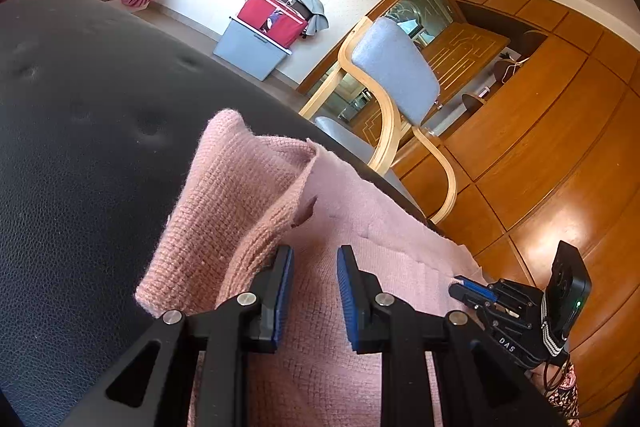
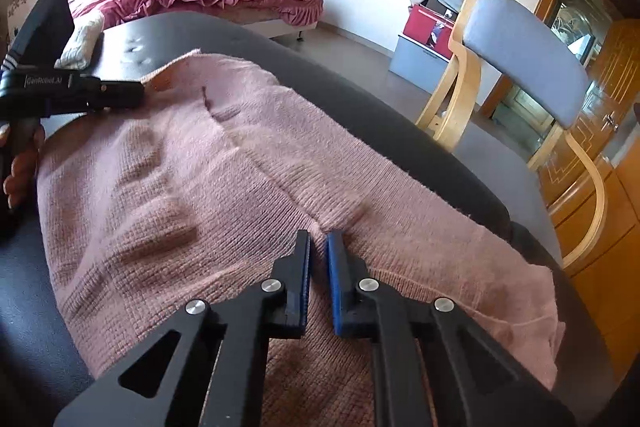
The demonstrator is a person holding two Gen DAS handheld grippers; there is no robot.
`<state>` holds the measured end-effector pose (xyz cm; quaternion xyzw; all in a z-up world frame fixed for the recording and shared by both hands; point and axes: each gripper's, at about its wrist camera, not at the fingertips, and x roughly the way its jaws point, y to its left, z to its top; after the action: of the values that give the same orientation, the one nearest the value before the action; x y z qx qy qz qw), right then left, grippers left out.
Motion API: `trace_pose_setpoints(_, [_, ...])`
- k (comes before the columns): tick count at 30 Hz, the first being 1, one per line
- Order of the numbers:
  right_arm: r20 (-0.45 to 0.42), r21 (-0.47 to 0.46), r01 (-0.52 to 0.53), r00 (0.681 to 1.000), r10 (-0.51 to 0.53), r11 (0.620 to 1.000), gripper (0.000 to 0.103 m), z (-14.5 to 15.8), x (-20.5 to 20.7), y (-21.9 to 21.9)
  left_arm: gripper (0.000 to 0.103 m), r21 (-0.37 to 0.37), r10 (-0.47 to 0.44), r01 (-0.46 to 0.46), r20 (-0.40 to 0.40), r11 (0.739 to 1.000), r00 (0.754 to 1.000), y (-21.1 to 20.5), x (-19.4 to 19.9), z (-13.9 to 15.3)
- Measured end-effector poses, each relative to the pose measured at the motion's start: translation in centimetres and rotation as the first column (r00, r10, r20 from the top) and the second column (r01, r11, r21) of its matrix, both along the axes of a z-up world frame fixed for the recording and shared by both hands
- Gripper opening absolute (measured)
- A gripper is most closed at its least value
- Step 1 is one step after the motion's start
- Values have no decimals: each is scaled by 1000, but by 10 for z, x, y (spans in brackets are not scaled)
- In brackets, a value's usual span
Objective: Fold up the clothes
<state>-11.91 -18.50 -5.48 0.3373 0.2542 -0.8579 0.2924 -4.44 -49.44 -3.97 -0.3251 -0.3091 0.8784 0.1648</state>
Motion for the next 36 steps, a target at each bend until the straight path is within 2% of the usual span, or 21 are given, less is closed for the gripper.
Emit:
trace_pose_setpoints(2, [-12, -4, 6, 1000, -6, 1000, 3, 3, -1, -1, 22, 1, -3, 3, -1, 1000, 1000, 0, 0, -1])
trace_pose_setpoints(13, [-78, -90, 66, 994, -73, 994, 3, 16, -10, 1, 22, 8, -3, 3, 13, 1000, 1000, -2, -1, -2])
trace_pose_setpoints(19, [-13, -76, 83, 996, -84, 994, 3, -5, -23, 1, 22, 6, -2, 2, 47, 1000, 999, -1, -6, -4])
trace_pose_setpoints(21, [7, -99, 71, 997, -70, 993, 4, -4, -23, 4, 22, -14, -6, 6, 60, 1000, 998, 2, -7, -2])
trace_pose_setpoints(23, [19, -140, 77, 997, -75, 987, 15, 3, -21, 12, 22, -101, -31, 36, 51, 994, 998, 14, -10, 9])
trace_pose_setpoints(25, [15, -191, 90, 996, -89, 978, 18, 9, -18, 25, 22, -201, -64, 70, 38, 977, 997, 27, -13, 21])
trace_pose_setpoints(26, [17, -208, 104, 995, -102, 973, 25, 8, -17, 30, 22, -250, -81, 86, 33, 964, 996, 34, -14, 26])
trace_pose_setpoints(28, [16, -241, 133, 991, -133, 961, 31, 4, -17, 41, 22, -338, -112, 116, 32, 934, 993, 45, -19, 36])
trace_pose_setpoints(31, [27, -290, 159, 987, -158, 944, 32, -1, -17, 52, 22, -434, -147, 159, 62, 887, 987, 57, -37, 43])
trace_pose_setpoints(34, [29, -334, 176, 984, -177, 926, 32, -2, -17, 60, 22, -522, -163, 223, 158, 823, 974, 65, -59, 33])
trace_pose_setpoints(36, [40, -346, 180, 983, -177, 921, 32, -4, -18, 62, 22, -533, -185, 255, 182, 807, 966, 67, -67, 27])
